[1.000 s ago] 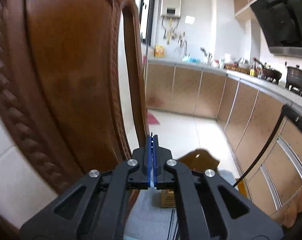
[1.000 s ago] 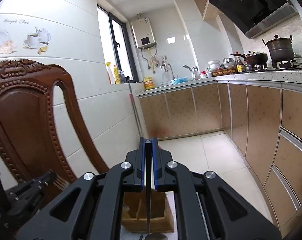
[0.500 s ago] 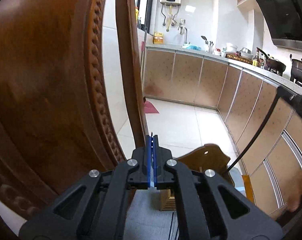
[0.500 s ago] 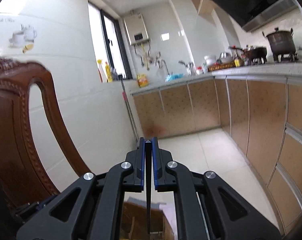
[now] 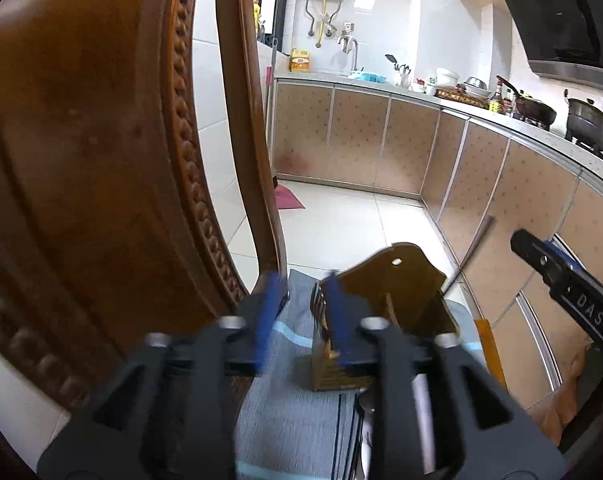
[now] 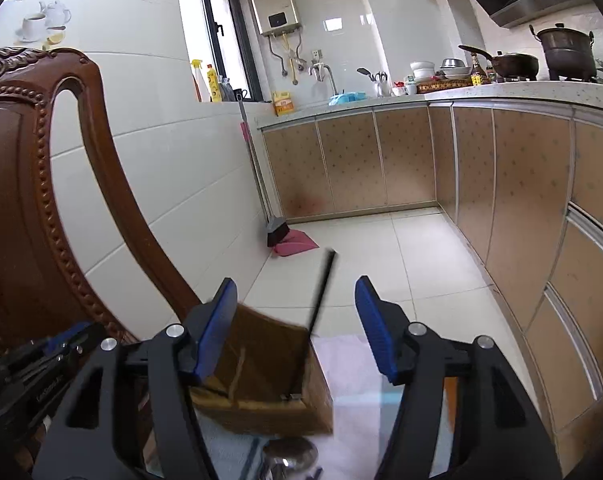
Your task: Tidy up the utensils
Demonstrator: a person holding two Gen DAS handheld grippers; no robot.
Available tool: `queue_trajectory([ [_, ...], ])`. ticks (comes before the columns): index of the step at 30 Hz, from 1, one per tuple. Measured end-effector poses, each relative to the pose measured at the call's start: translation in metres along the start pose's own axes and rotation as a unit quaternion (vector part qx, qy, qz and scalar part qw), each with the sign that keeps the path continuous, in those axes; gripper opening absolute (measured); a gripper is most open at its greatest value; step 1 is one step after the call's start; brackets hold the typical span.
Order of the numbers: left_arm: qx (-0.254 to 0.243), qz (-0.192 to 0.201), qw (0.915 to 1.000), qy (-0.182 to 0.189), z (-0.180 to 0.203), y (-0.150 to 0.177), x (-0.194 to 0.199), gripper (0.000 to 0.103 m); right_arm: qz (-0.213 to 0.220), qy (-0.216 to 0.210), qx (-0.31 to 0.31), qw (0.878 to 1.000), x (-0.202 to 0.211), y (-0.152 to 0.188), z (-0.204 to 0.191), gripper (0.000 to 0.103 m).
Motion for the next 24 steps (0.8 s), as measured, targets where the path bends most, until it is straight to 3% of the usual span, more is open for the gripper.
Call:
queue_trajectory([
  [4,-0.017,0.009,0.9998,0.003,-0.002,0.016,0.034,0.049,-0.019,0.01,-0.022,1.0,0.034,0.024,0.014,0.061],
  [8,-0.023,-0.008,0.9997,0.009,-0.005,0.049,0.056,0.054,-0.08,0.041,-0.063,0.994,0.049,0.078,0.037,0.061],
  [11,-0.047,-0.061,0.9968,0.024,0.002,0.091,0.043,0.055,-0.173,0.044,-0.08,0.981,0.026,0.128,0.046,0.056],
  [15,-0.063,-0.165,0.9833,0.045,0.014,0.153,-0.003,0.05,-0.299,0.036,-0.08,0.95,-0.017,0.186,0.032,0.042],
  [19,-0.066,-0.215,0.9728,0.057,0.017,0.189,-0.029,0.043,-0.316,0.057,-0.066,0.945,-0.041,0.203,0.02,0.033],
  [24,-0.069,-0.229,0.9676,0.079,0.019,0.194,-0.045,0.044,-0.336,0.087,-0.065,0.936,-0.069,0.211,0.021,0.026],
])
Point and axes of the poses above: each gripper's, at about its wrist camera, not at the fingertips, and x roughly against the way its jaws point, z to its right, y to its underside, the point moved 6 cm from there along -x, roughly the way its jaws point, and after that the axes turned 9 degrees about -y, right-handed, at the moved point
